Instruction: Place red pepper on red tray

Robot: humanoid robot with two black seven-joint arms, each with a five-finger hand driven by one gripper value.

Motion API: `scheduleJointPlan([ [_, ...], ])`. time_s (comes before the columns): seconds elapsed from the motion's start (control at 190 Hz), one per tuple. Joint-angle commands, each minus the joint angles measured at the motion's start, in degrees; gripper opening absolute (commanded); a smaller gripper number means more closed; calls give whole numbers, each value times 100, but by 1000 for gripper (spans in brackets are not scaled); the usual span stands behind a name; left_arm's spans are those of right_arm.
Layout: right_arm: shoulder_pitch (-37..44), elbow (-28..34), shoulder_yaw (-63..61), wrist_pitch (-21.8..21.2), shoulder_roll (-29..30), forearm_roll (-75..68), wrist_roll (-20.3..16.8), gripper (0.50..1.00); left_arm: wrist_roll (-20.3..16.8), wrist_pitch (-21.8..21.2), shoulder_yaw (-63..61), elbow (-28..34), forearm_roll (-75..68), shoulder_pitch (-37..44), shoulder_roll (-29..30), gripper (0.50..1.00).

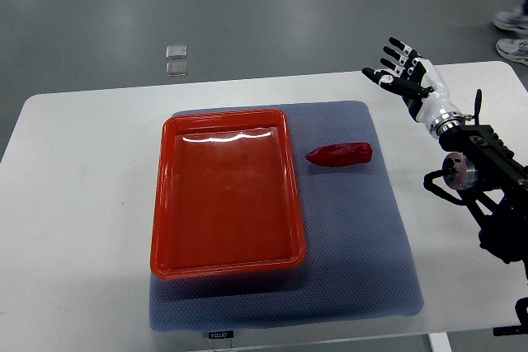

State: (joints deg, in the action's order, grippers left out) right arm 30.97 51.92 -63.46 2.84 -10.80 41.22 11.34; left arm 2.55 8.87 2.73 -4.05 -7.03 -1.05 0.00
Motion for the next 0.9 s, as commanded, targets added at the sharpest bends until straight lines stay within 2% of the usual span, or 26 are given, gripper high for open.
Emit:
scheduleJointPlan([
  [0.0, -4, -7, 1, -12, -10, 0, 0, 917, 0, 1, 0, 0, 0, 0, 0, 1000],
  [0.326, 137, 2, 45, -29, -28, 0, 17, 917, 0, 1, 0, 0, 0, 0, 0, 1000],
  [0.509, 216, 2, 264, -29, -432, 18, 26, 913, 0, 1, 0, 0, 0, 0, 0, 1000],
  [0.63, 559, 55, 1047, -29, -845, 18, 79, 911, 0, 1, 0, 0, 0, 0, 0, 1000],
  [0.893, 1631, 415, 3577, -12, -1733, 123, 562, 909, 0, 1, 0, 0, 0, 0, 0, 1000],
])
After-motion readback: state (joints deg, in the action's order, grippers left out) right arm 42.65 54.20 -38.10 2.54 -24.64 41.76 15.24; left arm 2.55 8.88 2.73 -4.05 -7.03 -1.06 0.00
